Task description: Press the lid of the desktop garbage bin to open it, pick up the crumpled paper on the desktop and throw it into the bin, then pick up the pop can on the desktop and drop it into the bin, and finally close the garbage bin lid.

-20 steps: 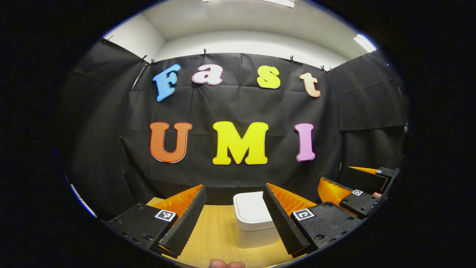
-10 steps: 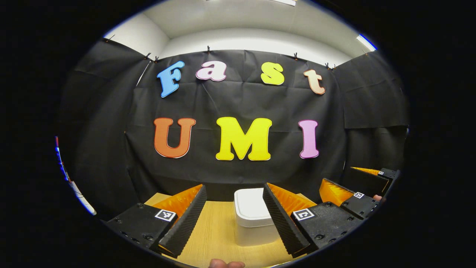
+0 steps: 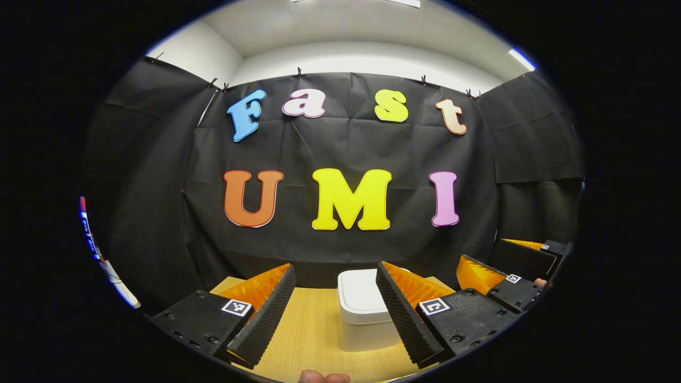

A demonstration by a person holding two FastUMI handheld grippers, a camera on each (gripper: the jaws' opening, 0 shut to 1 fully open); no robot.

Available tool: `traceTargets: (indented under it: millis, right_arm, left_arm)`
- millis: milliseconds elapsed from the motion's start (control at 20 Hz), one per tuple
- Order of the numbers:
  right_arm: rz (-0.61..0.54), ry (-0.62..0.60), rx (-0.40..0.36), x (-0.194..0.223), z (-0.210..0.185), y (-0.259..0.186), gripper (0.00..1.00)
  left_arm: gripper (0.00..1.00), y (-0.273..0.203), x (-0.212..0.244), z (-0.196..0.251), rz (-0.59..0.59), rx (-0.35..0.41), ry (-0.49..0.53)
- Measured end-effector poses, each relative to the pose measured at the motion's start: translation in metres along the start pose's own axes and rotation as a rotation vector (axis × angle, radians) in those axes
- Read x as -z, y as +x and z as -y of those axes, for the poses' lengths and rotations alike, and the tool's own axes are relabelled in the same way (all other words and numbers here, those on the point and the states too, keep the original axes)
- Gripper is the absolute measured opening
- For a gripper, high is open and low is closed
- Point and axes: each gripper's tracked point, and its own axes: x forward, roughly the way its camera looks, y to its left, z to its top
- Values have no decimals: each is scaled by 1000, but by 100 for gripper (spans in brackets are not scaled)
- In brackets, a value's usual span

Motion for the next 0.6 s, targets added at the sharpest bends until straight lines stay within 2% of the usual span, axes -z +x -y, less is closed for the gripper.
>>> traceTargets:
  millis: [600]
  right_arm:
    - [3,10,-3,-1,-6,-2,95]
  left_arm:
    - [98,-2,2,-7,2,-14,-5]
